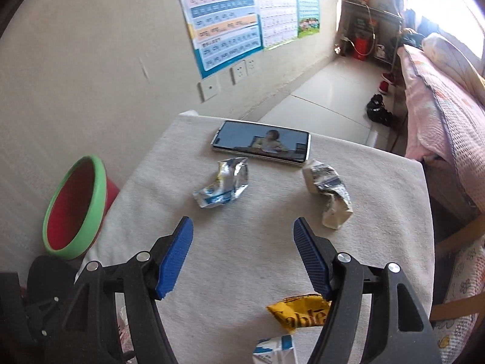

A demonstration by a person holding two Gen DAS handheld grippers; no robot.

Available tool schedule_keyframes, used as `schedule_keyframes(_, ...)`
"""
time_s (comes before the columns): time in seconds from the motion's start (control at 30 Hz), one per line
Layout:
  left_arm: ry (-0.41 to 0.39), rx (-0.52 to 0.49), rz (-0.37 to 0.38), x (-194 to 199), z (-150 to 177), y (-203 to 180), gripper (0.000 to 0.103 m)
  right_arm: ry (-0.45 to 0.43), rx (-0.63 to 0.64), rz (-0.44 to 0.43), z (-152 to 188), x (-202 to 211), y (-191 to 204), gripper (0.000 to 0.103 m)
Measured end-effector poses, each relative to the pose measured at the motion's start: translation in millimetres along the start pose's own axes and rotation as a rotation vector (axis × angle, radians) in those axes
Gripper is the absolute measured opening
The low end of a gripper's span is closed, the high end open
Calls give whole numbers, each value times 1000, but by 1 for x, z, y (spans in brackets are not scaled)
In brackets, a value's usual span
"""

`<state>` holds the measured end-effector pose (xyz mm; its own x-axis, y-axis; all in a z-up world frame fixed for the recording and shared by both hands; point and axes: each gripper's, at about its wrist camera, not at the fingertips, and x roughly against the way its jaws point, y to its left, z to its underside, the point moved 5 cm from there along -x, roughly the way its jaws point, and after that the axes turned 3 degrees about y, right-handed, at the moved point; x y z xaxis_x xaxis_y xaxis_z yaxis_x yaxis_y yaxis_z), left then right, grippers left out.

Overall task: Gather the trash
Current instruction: 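Move the left gripper to the white POCK wrapper while the right reaches the paper cup, then grasp the white POCK wrapper with the left gripper while the right grasps the paper cup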

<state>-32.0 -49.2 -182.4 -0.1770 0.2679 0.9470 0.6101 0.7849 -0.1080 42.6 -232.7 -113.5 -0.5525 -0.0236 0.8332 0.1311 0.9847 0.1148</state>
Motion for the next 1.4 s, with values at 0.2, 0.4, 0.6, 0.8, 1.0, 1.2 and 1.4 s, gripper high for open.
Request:
schedule_keyframes(0.2, 42, 29, 50, -21, -1, -9, 40, 18, -47, 74, -6, -13, -40, 67)
schedule_keyframes(0.4, 19, 94, 74, -17, -1, -1, 39, 100, -83, 140, -20, -62, -86, 67)
schedule_keyframes(0.6, 12, 134, 74, -18, -1, 4, 40, 155, -97, 130, -32, -96, -113, 68)
schedule_keyframes(0.8, 14, 151, 72, -19, -3, 6, 40, 208, -123, 22, -23, -105, -115, 33)
schedule_keyframes(1.0, -7, 206, 81, -15, -3, 17, 40, 197, -178, -32, -11, -81, -99, 32)
schedule_keyframes(1.2, -37, 251, 83, -10, -8, 28, 40, 138, -113, -130, -5, -31, -33, 32)
schedule_keyframes(1.4, -57, 261, 51, -11, -19, 36, 42, 84, 16, -208, 23, 1, 42, 32)
